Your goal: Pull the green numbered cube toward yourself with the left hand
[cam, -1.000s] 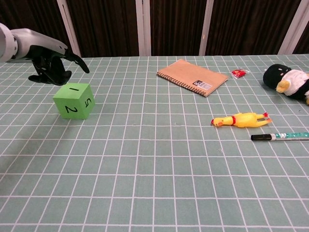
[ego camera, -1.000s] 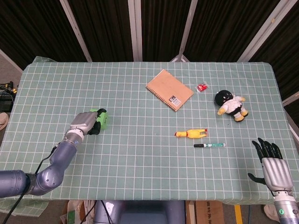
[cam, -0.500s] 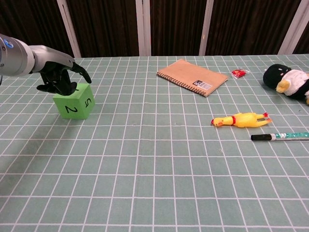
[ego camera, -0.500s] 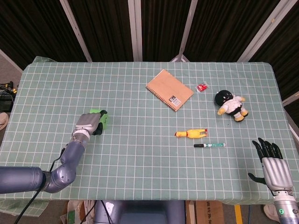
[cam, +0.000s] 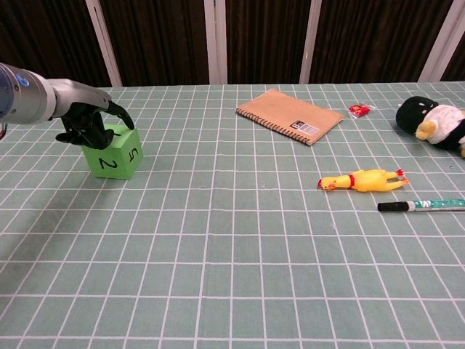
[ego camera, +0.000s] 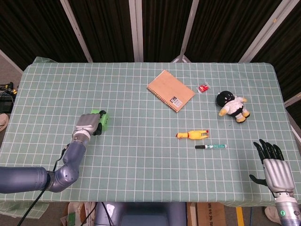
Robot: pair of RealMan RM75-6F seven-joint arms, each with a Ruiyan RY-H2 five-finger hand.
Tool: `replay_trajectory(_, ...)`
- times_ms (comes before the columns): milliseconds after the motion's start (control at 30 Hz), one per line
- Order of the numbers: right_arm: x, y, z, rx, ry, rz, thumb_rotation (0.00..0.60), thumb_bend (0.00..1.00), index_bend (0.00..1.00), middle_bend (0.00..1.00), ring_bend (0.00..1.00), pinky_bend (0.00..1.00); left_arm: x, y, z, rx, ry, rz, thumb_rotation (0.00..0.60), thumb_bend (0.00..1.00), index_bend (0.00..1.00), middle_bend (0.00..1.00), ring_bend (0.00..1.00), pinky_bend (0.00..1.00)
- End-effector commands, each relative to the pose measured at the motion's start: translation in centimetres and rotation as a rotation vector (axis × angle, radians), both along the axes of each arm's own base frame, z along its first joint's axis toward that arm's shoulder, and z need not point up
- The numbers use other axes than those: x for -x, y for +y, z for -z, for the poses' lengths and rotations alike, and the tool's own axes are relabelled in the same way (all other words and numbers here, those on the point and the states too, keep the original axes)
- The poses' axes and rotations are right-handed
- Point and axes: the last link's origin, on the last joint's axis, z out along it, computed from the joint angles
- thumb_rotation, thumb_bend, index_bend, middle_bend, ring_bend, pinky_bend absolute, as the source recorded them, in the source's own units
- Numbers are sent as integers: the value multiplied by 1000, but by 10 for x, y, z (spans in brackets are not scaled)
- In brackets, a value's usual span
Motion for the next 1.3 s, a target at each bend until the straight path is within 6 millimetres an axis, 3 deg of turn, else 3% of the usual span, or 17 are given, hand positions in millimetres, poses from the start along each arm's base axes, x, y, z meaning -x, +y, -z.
replay_trajectory(33, 0, 0, 0, 0, 0, 2, 600, 153, 99, 12, 24, 49, 0, 1, 3, 4, 0, 7, 600, 924, 144, 852, 804, 837)
replay_trajectory(333, 1, 0, 0, -4, 4, 6, 600, 154, 138, 12, 24, 49, -6, 0, 7, -8, -28, 48, 600, 924, 144, 852, 804, 837)
replay_trajectory(667, 1, -1, 1, -5, 2, 10, 600, 154, 137, 12, 24, 49, -12, -4, -1, -50, -37, 80, 600, 924, 157, 852, 804, 837)
replay_trajectory(1300, 2, -1, -3, 4, -4, 21, 600, 154, 138, 12, 24, 49, -1, -4, 16, -31, 59, 71, 600, 923, 157, 853, 804, 837)
